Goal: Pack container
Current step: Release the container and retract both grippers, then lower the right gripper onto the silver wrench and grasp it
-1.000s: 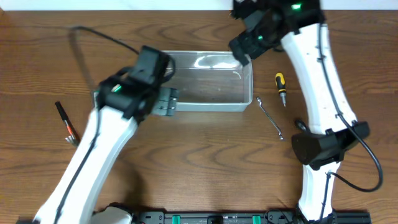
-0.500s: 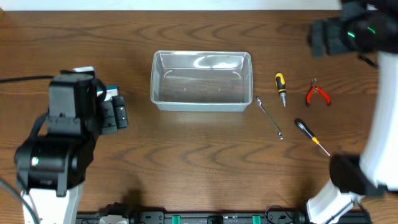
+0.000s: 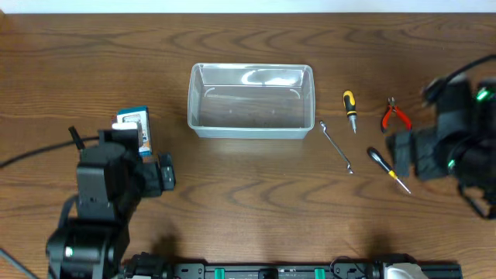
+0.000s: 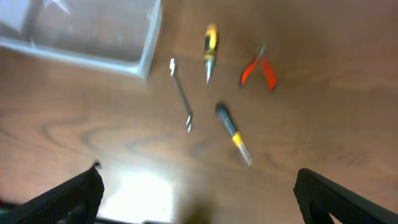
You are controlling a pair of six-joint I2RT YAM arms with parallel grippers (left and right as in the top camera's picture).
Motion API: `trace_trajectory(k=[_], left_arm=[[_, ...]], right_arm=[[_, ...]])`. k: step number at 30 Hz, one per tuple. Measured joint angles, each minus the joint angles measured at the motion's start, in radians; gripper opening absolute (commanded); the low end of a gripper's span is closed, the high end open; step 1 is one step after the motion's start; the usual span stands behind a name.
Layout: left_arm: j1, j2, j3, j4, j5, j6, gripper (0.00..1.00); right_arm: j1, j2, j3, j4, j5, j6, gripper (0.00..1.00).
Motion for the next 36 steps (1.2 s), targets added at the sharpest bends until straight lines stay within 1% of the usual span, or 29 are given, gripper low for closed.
trace_trajectory(k=[2, 7, 9, 11, 14, 20, 24, 28, 31, 36], left_arm=[[0.000, -0.031, -0.011, -0.012, 0.011, 0.000, 0.98], [0.000, -0.043, -0.013, -0.027, 0.019, 0.000, 0.98], [0.000, -0.042, -0.013, -0.031, 0.019, 0.000, 0.98], [0.000, -0.042, -0.013, -0.031, 0.019, 0.000, 0.98], [0.000, -0.042, -0.013, -0.032, 0.019, 0.000, 0.98], [0.000, -0.042, -0.013, -0.037, 0.019, 0.000, 0.98], [0.000, -0.042, -0.013, -0.046, 0.019, 0.000, 0.98], [0.000, -0.042, -0.013, -0.047, 0.019, 0.000, 0.98], [0.000, -0.042, -0.013, -0.047, 0.019, 0.000, 0.98], [0.000, -0.042, -0.013, -0.047, 0.019, 0.000, 0.98]], right_arm=[[0.004, -0.069, -0.139, 0.015, 0.000, 0.018, 0.99], [0.009, -0.193, -0.392, 0.035, -0.004, 0.031, 0.99], [0.009, -0.200, -0.465, 0.084, -0.023, 0.010, 0.99], [0.010, -0.169, -0.504, 0.147, -0.051, -0.017, 0.99], [0.010, -0.055, -0.518, 0.257, -0.092, -0.074, 0.99], [0.013, 0.209, -0.521, 0.455, -0.104, -0.145, 0.99], [0.015, 0.391, -0.522, 0.534, -0.109, -0.195, 0.99], [0.027, 0.537, -0.525, 0.567, -0.106, -0.233, 0.99], [0.043, 0.603, -0.528, 0.591, -0.100, -0.249, 0.99], [0.053, 0.656, -0.529, 0.631, -0.089, -0.257, 0.99]])
